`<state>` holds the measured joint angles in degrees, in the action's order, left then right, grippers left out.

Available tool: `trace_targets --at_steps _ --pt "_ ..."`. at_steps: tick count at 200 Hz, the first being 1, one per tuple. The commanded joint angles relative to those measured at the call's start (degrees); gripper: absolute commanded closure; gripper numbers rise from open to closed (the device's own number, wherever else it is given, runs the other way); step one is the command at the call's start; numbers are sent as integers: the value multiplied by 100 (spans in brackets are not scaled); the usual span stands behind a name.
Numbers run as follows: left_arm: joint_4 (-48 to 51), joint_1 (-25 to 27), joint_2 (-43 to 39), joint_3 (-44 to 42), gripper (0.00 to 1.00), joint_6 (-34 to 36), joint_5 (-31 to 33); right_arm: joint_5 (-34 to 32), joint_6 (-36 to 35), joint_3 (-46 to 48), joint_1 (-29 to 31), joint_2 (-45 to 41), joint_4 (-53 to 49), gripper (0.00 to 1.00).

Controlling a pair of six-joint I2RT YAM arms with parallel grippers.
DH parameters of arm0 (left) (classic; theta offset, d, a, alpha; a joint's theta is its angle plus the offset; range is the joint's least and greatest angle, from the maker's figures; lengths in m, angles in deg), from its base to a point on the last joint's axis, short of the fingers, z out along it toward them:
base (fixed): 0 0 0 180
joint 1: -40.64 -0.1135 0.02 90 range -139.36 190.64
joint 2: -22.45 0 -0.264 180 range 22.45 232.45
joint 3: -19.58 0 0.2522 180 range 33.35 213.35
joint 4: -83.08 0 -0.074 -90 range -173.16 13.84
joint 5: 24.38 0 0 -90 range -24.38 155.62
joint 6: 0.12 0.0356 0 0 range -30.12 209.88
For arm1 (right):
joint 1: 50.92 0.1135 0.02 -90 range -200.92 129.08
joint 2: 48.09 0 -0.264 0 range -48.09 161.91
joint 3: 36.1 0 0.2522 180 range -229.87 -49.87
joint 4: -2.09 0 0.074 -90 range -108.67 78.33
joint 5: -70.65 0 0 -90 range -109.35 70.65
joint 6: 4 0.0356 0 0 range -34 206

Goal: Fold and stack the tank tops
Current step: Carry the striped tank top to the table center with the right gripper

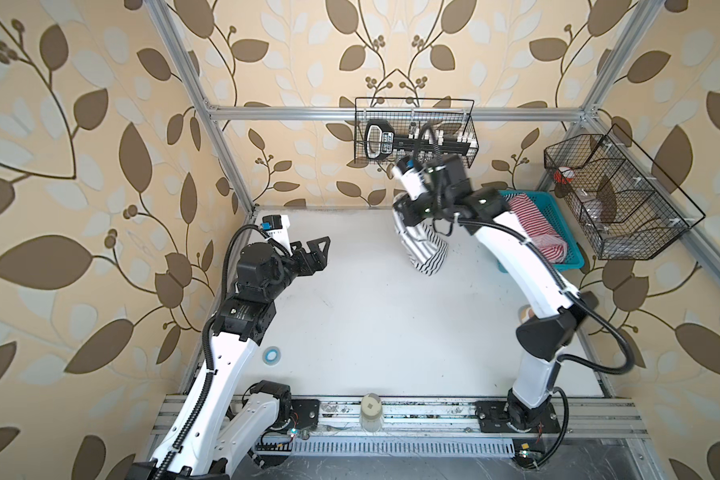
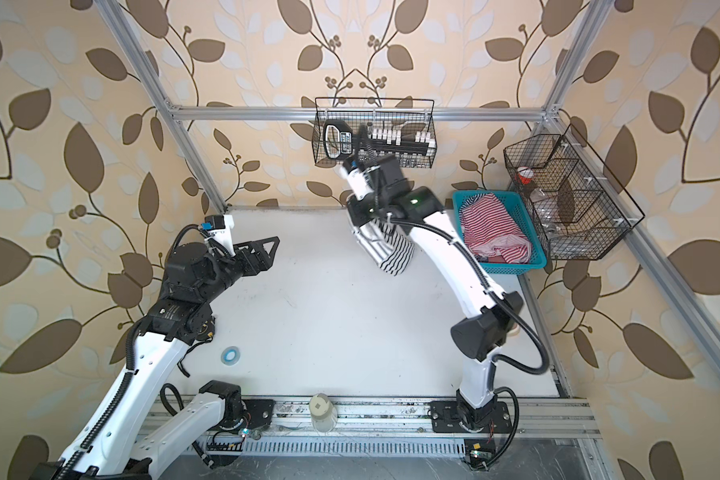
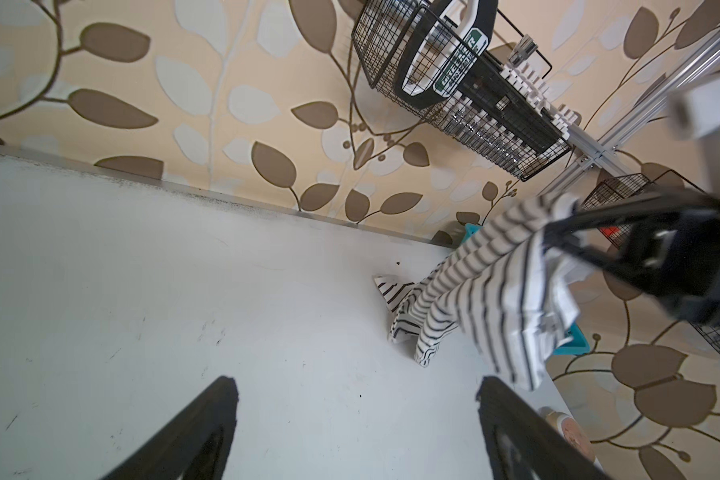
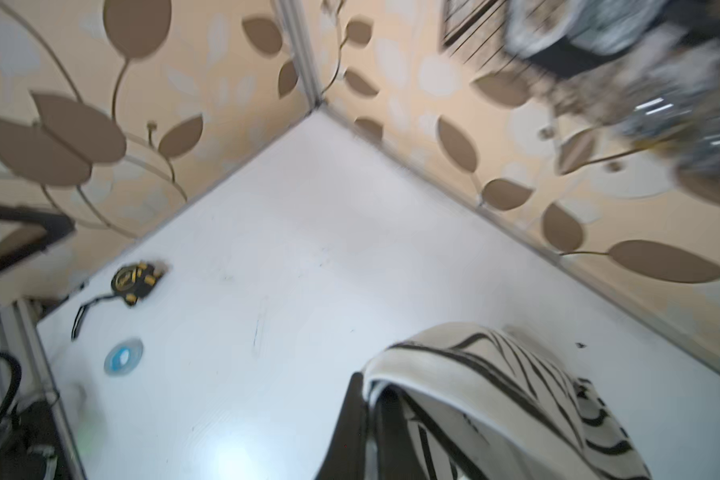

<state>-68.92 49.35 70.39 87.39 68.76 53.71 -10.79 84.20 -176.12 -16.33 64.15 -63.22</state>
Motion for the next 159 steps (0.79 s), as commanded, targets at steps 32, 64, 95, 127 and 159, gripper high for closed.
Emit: trace_targets --at_steps 32,64,95,127,159 --pt "414 52 -689 195 7 332 681 430 -448 800 1044 1296 -927 86" --pt "331 52 -737 203 7 346 725 525 -194 1179 921 997 -641 67" --pt "306 53 -170 396 8 304 252 1062 247 2412 449 -160 312 55" --pt "375 52 855 856 11 293 -396 1186 685 3890 260 -1302 1038 50" --pt "875 116 2162 1640 21 463 -1243 1109 1672 5770 5 -2118 2025 54"
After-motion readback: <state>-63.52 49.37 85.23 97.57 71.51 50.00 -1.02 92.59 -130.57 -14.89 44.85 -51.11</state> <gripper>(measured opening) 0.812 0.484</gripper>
